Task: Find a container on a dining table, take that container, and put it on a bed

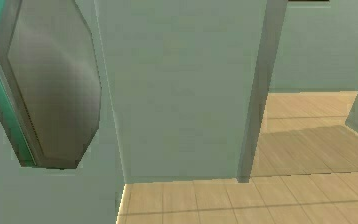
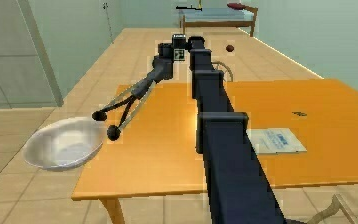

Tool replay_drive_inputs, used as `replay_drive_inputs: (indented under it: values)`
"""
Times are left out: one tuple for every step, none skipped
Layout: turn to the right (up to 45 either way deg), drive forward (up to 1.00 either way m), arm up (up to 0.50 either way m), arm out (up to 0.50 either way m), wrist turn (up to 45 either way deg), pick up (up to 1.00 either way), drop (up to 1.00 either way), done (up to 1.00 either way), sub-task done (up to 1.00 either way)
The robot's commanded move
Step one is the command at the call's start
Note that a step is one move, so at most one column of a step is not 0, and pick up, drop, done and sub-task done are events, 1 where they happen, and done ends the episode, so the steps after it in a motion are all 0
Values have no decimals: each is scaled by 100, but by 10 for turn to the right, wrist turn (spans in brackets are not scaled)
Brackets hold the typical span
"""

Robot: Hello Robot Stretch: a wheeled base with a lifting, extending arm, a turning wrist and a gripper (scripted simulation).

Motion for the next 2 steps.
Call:
replay_drive_inputs:
  values:
    - [0, 0, 0, -46, 0, 0, 0, 0, 0]
    - [90, 0, 0, 0, 0, 0, 0, 0, 0]
